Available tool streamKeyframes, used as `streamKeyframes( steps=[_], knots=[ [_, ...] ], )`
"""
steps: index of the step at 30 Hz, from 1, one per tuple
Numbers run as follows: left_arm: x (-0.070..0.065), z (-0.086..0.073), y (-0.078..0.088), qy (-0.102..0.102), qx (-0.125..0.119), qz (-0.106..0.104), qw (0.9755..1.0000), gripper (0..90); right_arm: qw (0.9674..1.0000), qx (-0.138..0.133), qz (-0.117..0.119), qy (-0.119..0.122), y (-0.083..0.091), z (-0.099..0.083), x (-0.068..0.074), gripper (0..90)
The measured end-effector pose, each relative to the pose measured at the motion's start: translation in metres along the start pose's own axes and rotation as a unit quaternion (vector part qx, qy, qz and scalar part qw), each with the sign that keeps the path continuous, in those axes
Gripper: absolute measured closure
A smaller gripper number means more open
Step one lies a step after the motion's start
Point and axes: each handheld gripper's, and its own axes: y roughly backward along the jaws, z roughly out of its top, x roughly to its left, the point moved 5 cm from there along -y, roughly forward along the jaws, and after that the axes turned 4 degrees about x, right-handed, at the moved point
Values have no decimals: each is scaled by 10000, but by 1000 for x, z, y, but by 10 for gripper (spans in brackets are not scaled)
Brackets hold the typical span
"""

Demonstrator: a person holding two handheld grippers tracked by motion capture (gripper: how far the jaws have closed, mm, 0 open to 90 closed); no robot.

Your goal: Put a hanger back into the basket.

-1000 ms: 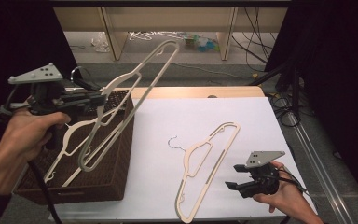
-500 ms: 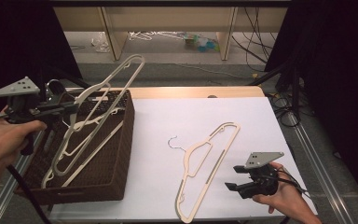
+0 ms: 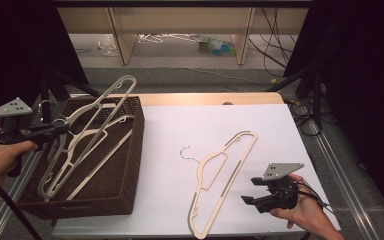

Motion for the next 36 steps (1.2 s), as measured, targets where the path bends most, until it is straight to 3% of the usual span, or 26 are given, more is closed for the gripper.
streamKeyframes(
  steps=[2,6,10,17,19,20,21,26,28,32,33,34,35,36],
  knots=[
    [3,-6,-3,46,160,46,9999,859,9999,-47,-66,-61,-2,0,0,295],
    [9,-17,-11,11,254,32,9997,859,10000,-17,-35,-78,-1,0,0,276],
    [12,-25,-19,130,345,9,9993,858,9999,-89,-49,-121,-2,0,0,243],
    [18,-33,-31,-73,490,-123,9987,858,9999,-65,68,-54,-2,1,2,181],
    [17,-37,-35,237,556,-148,9981,858,9999,-145,66,-27,-3,1,2,170],
    [19,-39,-36,78,664,-181,9976,858,9999,-99,119,0,-2,1,3,170],
    [17,-40,-39,209,736,-213,9968,858,9999,-124,117,1,-2,1,2,170],
    [15,-40,-48,112,857,-244,9960,857,9998,-110,171,-21,-3,1,3,169],
    [12,-40,-54,259,888,-236,9954,857,9998,-109,163,-15,-3,1,3,169],
    [12,-42,-65,331,952,-216,9947,856,9998,-113,164,-12,-2,1,3,169],
    [13,-42,-67,268,981,-215,9946,856,9998,-111,147,-15,-2,1,3,169],
    [11,-43,-70,406,989,-222,9940,856,9998,-112,144,-13,-2,1,3,169],
    [13,-44,-72,320,1029,-215,9939,856,9998,-116,140,-11,-2,0,3,169],
    [11,-45,-75,411,1044,-199,9935,856,9998,-119,146,-18,-2,0,3,169]
  ],
)
